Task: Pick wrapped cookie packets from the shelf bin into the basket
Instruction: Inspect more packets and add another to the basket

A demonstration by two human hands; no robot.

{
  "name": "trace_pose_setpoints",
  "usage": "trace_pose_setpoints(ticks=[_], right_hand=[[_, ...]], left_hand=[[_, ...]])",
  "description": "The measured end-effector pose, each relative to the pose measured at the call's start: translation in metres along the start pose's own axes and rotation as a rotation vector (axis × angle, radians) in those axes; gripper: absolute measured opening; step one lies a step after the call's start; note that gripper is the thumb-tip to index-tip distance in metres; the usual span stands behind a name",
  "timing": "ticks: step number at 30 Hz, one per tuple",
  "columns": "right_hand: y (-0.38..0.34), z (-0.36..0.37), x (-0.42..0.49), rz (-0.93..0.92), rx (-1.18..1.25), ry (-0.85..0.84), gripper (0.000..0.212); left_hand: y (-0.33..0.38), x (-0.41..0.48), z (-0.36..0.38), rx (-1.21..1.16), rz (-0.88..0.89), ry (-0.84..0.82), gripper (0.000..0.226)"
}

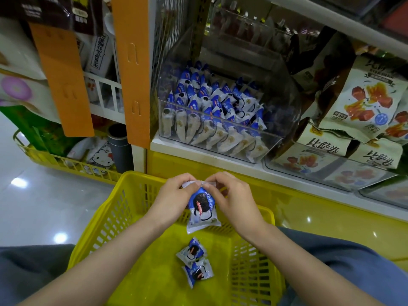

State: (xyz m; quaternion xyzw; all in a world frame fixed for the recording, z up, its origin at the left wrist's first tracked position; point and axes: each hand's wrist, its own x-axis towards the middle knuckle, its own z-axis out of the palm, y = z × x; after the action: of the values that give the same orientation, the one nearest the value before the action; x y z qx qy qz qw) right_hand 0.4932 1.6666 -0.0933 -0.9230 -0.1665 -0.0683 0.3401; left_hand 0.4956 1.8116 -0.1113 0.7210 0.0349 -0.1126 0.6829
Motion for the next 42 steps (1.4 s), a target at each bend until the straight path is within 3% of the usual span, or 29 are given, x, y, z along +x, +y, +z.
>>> trace_pose_setpoints(ticks=[3,5,8,12,14,18,20,24,29,32,37,42], right_hand=[[-0.001,-0.002,-0.001,-0.034,-0.019,0.026,0.006],[0.0,-0.003,0.001,0.104,0.102,0.066,0.011],[-0.001,-0.005,0.008,0.379,0.38,0.138,0.017],[-0.004,-0.01,0.012,0.621,0.684,0.119,0.013],[-0.006,-0.013,0.012,0.718,0.811,0.053,0.011],[-0.014,-0.021,0.011,0.865,1.116,-0.178,0.029],[-0.018,-0.022,0.01,0.86,1.251,-0.241,0.029],[-0.016,-0.02,0.008,0.77,1.194,-0.216,0.032],[-0.014,-0.019,0.008,0.668,1.146,-0.173,0.034],[-0.018,-0.016,0.007,0.636,1.22,-0.19,0.039],[-0.02,-0.014,0.007,0.604,1.236,-0.193,0.037],[-0.015,-0.008,0.004,0.596,1.015,-0.132,0.03]], left_hand=[[0.004,-0.001,0.001,-0.033,-0.007,-0.005,0.02],[0.005,0.0,0.002,-0.042,0.006,0.04,0.007],[0.003,0.002,0.002,0.017,-0.036,0.096,0.027],[0.003,0.001,0.0,-0.084,-0.078,0.025,0.019],[0.004,0.0,-0.001,-0.12,0.003,0.082,0.019],[0.007,-0.002,-0.006,0.217,0.321,0.224,0.031],[0.007,-0.006,-0.006,0.408,0.478,0.165,0.029],[0.005,-0.015,0.001,0.672,0.667,-0.012,0.024],[0.009,-0.016,0.004,0.417,0.538,0.068,0.024],[0.004,-0.012,0.003,0.439,0.471,0.124,0.03],[-0.003,-0.01,0.001,0.409,0.44,0.097,0.029],[-0.005,-0.008,-0.003,0.429,0.387,-0.014,0.025]])
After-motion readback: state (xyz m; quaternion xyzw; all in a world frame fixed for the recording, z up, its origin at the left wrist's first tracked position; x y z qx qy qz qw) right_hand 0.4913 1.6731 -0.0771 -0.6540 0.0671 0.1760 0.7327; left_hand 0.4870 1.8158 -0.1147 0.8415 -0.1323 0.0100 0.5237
